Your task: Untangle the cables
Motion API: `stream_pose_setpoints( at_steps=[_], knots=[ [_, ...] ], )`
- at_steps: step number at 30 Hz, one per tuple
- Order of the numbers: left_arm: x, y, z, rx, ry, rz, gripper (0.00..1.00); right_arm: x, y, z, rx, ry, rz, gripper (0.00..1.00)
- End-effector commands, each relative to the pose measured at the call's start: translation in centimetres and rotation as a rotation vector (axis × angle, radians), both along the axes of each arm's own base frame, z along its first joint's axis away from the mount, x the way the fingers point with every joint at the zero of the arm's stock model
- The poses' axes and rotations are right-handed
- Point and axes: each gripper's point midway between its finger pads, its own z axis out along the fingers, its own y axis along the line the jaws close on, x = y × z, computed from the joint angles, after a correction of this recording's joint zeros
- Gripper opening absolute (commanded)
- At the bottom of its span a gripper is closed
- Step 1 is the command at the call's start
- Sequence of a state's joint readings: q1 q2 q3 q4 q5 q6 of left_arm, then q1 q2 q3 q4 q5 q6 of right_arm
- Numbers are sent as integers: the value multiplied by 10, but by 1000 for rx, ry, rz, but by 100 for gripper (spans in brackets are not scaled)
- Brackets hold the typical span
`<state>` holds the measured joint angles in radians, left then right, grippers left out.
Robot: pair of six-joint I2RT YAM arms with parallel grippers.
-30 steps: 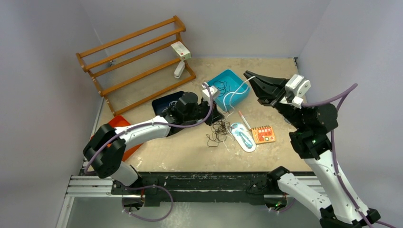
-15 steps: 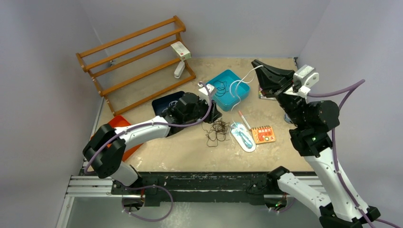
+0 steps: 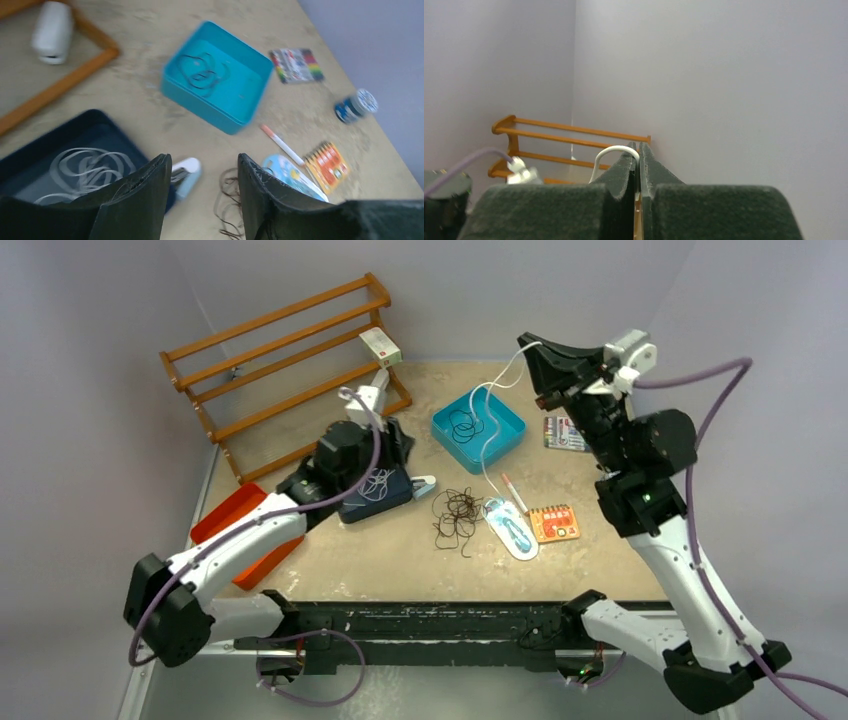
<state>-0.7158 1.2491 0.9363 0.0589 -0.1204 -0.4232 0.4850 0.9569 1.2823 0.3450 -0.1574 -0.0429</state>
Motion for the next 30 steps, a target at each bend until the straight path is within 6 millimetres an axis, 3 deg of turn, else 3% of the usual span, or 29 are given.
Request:
stream_pose_setpoints(
  at_steps=[1, 5, 10, 20, 30],
  knots=[
    [16, 78, 19, 4, -4, 296, 52, 12, 8, 3, 3, 47, 18, 0],
    [11, 122, 31, 97, -23, 436, 55, 24, 20, -7, -29, 78, 44, 0],
    [3, 157, 39, 176, -52, 556, 58, 39, 36, -12, -62, 106, 78, 0],
    [-10, 188, 39, 219, -80, 673, 65, 71, 72, -20, -74, 151, 128, 0],
    [-29, 226, 57, 189, -131, 835, 65, 109, 107, -31, -41, 190, 172, 0]
  ],
)
